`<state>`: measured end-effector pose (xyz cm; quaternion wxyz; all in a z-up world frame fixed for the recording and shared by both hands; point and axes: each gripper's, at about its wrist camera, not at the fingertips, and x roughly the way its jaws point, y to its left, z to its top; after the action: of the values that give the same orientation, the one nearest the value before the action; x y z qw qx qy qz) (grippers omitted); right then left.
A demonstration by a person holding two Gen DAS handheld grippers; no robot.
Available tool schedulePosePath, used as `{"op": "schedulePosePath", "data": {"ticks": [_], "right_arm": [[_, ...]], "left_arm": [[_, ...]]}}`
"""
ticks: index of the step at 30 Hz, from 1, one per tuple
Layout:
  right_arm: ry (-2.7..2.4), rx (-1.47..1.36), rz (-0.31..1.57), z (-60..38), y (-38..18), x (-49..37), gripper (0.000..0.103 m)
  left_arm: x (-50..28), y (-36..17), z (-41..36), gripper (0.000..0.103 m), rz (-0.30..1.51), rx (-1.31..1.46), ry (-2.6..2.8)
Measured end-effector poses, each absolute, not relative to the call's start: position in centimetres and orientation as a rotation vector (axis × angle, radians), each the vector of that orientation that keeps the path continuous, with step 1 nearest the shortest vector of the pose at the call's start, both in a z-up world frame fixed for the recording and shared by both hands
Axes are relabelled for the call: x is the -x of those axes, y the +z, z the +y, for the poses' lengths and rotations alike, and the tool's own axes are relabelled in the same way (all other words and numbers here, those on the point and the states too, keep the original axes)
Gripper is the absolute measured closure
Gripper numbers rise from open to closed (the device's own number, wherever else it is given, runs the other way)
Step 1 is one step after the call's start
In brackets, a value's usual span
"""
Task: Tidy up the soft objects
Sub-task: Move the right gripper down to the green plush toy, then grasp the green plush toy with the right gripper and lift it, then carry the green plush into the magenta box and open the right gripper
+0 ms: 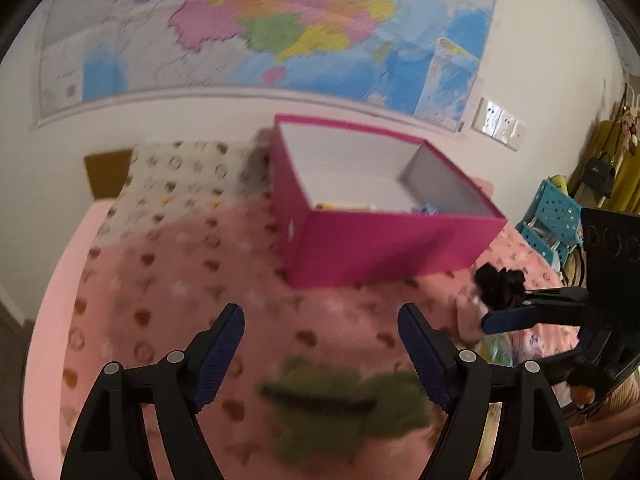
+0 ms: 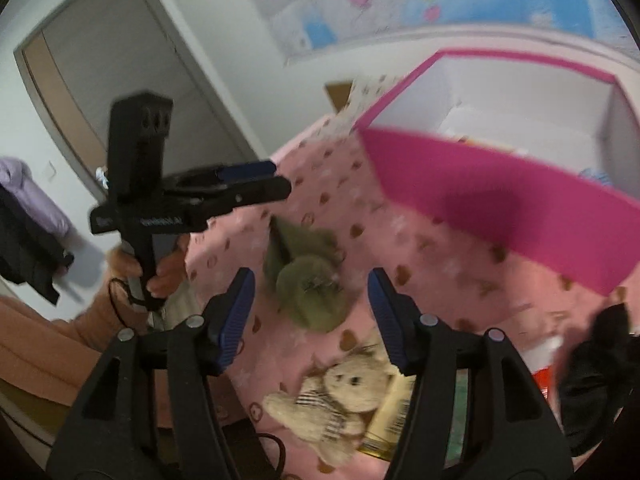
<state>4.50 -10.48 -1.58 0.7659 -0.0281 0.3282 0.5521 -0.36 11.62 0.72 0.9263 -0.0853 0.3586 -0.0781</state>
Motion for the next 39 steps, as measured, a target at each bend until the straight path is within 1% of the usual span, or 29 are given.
{"op": "schedulePosePath", "data": {"ticks": [10,13,15,16,17,23,32,39], "right_arm": [[1.120,0.070,0.848,-6.6,-5.4,-5.4,0.041],[1.112,0.063,0.851,-6.5,-5.7,-5.7,0.041],[1.118,0.070,0.841,-6.3,-5.9,-5.7,0.041],[1.108,0.088,0.831,-6.2,-6.1,-5.6,0.044],[1.111,0.092,0.826,-6.1,-6.1,-5.7,0.049],[1.110,0.107,0.807,-6.2,-5.9,-5.7,0.050],[1.093,0.144,0.747,-6.9,-5.1,-5.0,0.051],[1.079,0.185,0.670,-7.7,-3.2,-4.3,0.051]], "left_arm": [[2.0,-2.6,13.4,0.022,0.802,0.278,-0.173],[2.2,-3.1,12.9,0.022,0.813,0.272,-0.182],[2.2,-3.4,12.5,0.022,0.826,0.265,-0.194],[2.2,-3.5,12.3,0.022,0.830,0.262,-0.198],[2.2,-3.7,12.0,0.022,0.837,0.256,-0.208],[2.5,-3.8,10.9,0.027,0.841,0.231,-0.250],[2.6,-3.6,10.7,0.027,0.824,0.268,-0.281],[2.7,-2.2,10.4,0.027,0.782,0.271,-0.296]]}}
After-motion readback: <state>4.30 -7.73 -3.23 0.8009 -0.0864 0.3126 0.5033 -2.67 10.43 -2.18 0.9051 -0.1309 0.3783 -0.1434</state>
